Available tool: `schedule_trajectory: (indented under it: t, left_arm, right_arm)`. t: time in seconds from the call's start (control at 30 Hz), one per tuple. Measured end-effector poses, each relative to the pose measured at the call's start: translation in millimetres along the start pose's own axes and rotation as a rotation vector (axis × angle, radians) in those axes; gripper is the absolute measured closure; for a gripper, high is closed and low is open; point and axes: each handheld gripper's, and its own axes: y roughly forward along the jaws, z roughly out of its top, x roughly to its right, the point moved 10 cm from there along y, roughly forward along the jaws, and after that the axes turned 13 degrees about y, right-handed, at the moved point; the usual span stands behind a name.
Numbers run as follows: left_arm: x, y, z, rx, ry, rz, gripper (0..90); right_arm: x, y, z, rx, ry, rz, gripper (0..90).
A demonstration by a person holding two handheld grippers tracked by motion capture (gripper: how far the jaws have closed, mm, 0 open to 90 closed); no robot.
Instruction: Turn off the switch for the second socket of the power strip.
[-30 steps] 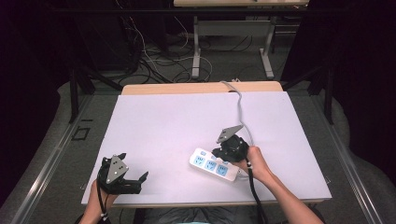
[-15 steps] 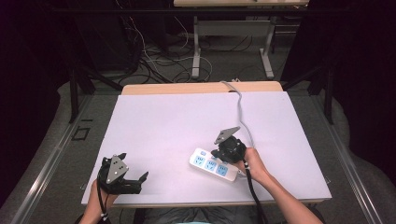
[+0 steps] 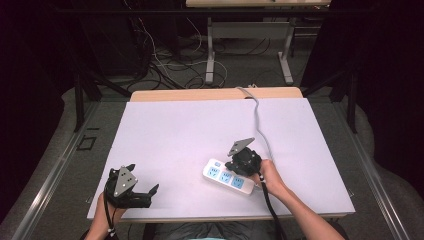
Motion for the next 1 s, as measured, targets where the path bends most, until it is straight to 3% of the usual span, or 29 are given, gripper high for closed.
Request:
schedule_trajectory:
  t: [0.23,0.3,0.63,1.0]
  left_arm:
    - [0.1,-0.4,0.0,0.000,0.001,0.001,0.2]
    - [0.1,-0.3,0.0,0.000,0.000,0.001,0.1]
    - [0.1,0.4,-0.1,0.001,-0.001,0.003,0.2]
    - [0.3,0.3,-0.2,-0.003,0.001,0.001,0.2]
  right_arm:
    - [0.2,1.1,0.4,0.026,-0.008,0.004,90.0]
    - [-0.4,0.3,-0.9,0.019,0.011,0.005,90.0]
    - [-0.1,1.2,0.2,0.030,-0.006,-0.001,90.0]
    - [0.5,1.2,-0.2,0.035,0.015,-0.003,90.0]
